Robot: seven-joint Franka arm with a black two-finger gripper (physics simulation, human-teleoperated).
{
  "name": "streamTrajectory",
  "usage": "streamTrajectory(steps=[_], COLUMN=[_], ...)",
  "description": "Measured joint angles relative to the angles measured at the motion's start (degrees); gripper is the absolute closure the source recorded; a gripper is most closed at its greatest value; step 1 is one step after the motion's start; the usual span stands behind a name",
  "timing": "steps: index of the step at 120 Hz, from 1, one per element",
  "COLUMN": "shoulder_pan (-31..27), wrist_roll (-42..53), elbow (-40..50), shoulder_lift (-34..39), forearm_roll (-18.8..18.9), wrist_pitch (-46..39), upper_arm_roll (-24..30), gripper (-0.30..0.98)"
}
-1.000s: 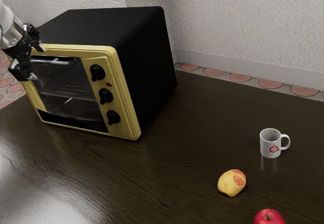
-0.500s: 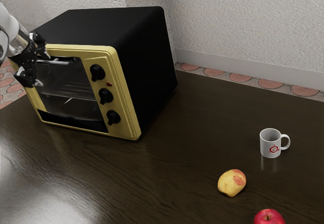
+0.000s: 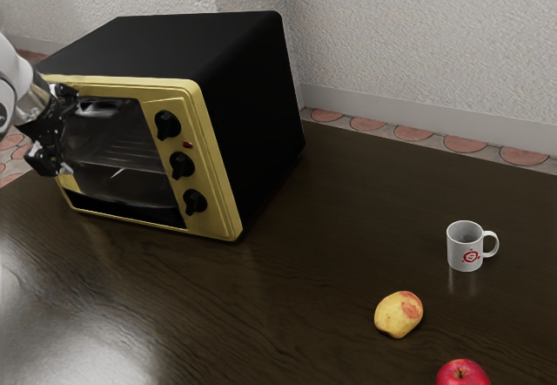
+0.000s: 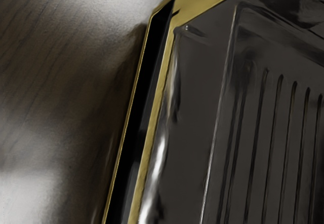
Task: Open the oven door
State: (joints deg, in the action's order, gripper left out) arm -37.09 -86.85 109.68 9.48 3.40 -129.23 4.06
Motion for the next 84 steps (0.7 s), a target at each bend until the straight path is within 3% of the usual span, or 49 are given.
streamTrajectory(steps=[39, 49, 74, 84], shoulder_pan=[-1.6, -1.0, -0.8, -2.9], wrist_roll=[0.1, 0.1, 0.1, 0.2], elbow=[18.6, 23.5, 36.5, 44.8], shoulder_lift=[14.5, 17.6, 27.7, 37.5], forearm_roll=[-7.1, -6.2, -8.1, -6.3], wrist_pitch=[-3.1, -3.8, -5.6, -6.0], upper_arm_roll=[-0.4, -2.0, -6.3, -7.8], gripper=[0.01, 0.01, 0.02, 0.01])
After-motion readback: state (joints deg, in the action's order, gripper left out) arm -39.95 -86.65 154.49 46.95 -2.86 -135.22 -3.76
